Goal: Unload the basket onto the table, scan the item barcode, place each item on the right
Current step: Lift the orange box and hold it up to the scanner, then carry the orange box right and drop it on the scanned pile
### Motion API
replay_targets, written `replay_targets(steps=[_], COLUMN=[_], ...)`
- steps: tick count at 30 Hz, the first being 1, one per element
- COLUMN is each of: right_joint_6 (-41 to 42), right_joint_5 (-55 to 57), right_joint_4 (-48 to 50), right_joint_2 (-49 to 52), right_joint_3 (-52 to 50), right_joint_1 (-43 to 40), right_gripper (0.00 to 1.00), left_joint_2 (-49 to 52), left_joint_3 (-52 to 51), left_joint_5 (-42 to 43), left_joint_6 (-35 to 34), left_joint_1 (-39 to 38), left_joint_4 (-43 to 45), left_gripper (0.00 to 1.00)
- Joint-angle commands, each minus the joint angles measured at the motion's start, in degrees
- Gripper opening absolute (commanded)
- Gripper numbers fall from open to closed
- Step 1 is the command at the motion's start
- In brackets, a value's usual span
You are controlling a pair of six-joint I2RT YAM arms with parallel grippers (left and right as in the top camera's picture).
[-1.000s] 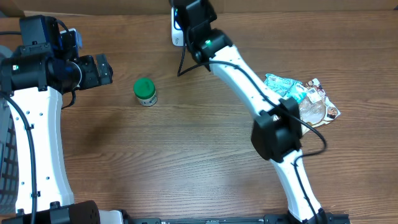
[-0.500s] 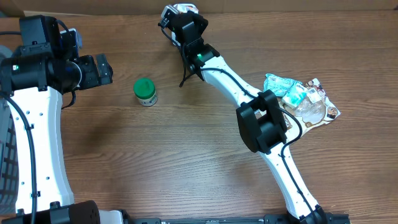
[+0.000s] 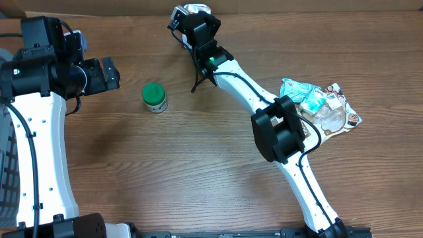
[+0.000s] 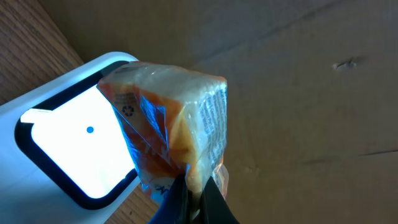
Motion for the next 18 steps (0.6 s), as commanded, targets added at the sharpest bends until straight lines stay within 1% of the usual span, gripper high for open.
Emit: replay_targets(steps=[1,5,9,10,12,14,16,18], right_joint_6=[7.65,16.81,34.82,39.23,44.74,52.06,57.0,60.46], right_joint_5=[-0.22,-5.18,-14.88,-19.45,-26.47,-33.79,-37.64,-38.51], right_joint_4=[-1.38,-8.96,-20.09,-23.56,-29.24,-36.76,-44.22,-52.61], right_joint_2=[-2.78,-8.11,-16.55,-19.19,-23.1,-27.39,-30.32,-32.22], right_joint_3=[0.68,0.7,0.7,0.7,0.7,0.7,0.7,0.7], right_joint_1=[0.17,0.17,0.04,-0.26,-0.9,-2.25,-3.85,-5.7], right_gripper=[0.04,0.04,0.04,0.04,0.04,0.04,0.04,0.04], left_joint_2=[-0.35,-0.35,-0.35,-0.35,-0.35,-0.35,-0.35,-0.35], left_joint_3=[0.96,0.96,0.96,0.96,0.96,0.96,0.96,0.96], left_joint_5=[-0.15,-0.15,-0.15,-0.13,-0.13,-0.13,-0.15,-0.13], left_joint_6=[-0.81,-0.81,-0.81,-0.81,-0.81,-0.81,-0.81,-0.81], left_joint_1=[0.35,0.35,0.35,0.35,0.35,0.35,0.35,0.35], left_joint_4=[0.0,0.0,0.0,0.0,0.0,0.0,0.0,0.0], left_gripper=[1.0,1.0,1.0,0.99,1.0,1.0,1.0,1.0])
